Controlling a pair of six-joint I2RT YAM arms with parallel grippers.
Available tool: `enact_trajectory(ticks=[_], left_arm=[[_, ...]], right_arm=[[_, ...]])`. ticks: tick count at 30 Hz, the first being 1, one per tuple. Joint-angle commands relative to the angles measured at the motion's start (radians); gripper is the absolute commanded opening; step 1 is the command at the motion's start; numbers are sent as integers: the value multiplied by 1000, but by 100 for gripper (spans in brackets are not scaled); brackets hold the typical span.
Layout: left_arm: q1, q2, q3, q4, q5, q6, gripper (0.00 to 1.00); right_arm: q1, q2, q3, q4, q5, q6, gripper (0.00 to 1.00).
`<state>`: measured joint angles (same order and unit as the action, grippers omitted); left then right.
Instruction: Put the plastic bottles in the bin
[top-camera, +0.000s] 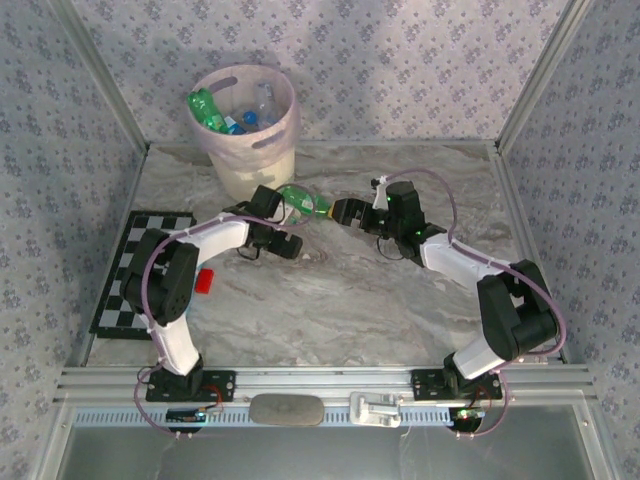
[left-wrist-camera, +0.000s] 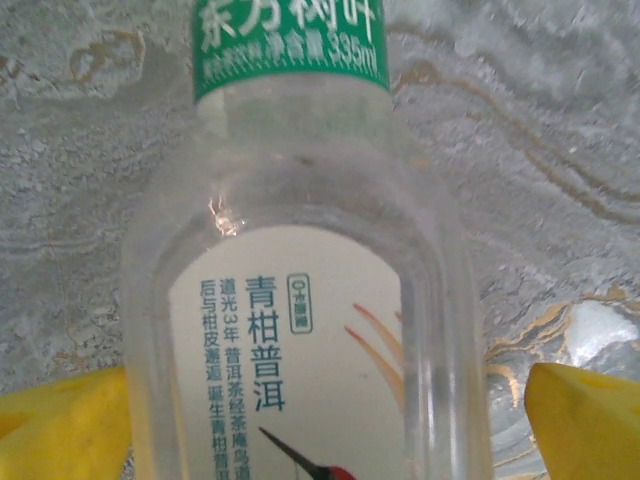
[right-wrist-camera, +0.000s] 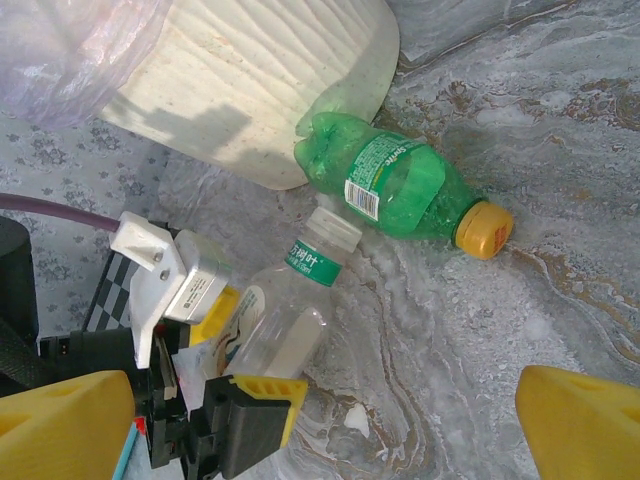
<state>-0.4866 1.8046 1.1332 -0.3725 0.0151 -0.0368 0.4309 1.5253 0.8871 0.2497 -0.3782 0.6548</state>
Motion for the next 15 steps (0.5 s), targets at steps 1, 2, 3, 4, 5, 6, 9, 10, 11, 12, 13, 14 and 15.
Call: enact_trajectory(ticks=[1,2,3,4,5,6,9,10,11,12,13,14,15], left_arm=[[-1,12,19,-23,-12,4,90],[-1,13,20,-23,-12,3,86],[-1,13,20,-22,-12,4,81],[-1,11,19,-22,-12,2,77],[-2,6,15,-17,-13,0,73],[-3,-2,9,-12,-15,-3,69],[-4,-34,-12,6,-25,-16,63],[-5,-44,-20,10,-30,-20,62],[-7,-61,-29,16,-37,-27,61],[-9,-79,-40,22,-44,-34,60],[-12,-97,-49,26,-48,-39,59],[-18,-122,-59,35,-53,-45,59],[-25,-146,-70,40,-56,-49,59]], right_arm=[[6,1,6,-25,15,-18,100],[6,1,7,-25,13,-19,100],[6,1,9,-25,13,-19,100],[6,1,8,-27,12,-18,100],[5,-1,8,-28,12,-18,100],[6,-3,6,-29,13,-18,100],[7,-12,-1,-29,18,-18,100],[8,-15,-4,-28,19,-18,100],[6,-18,-6,-27,19,-18,100],[7,-21,-9,-27,19,-18,100],[7,-24,-10,-27,20,-19,100],[9,-28,-11,-27,22,-19,100],[8,-32,-14,-28,22,-19,100]])
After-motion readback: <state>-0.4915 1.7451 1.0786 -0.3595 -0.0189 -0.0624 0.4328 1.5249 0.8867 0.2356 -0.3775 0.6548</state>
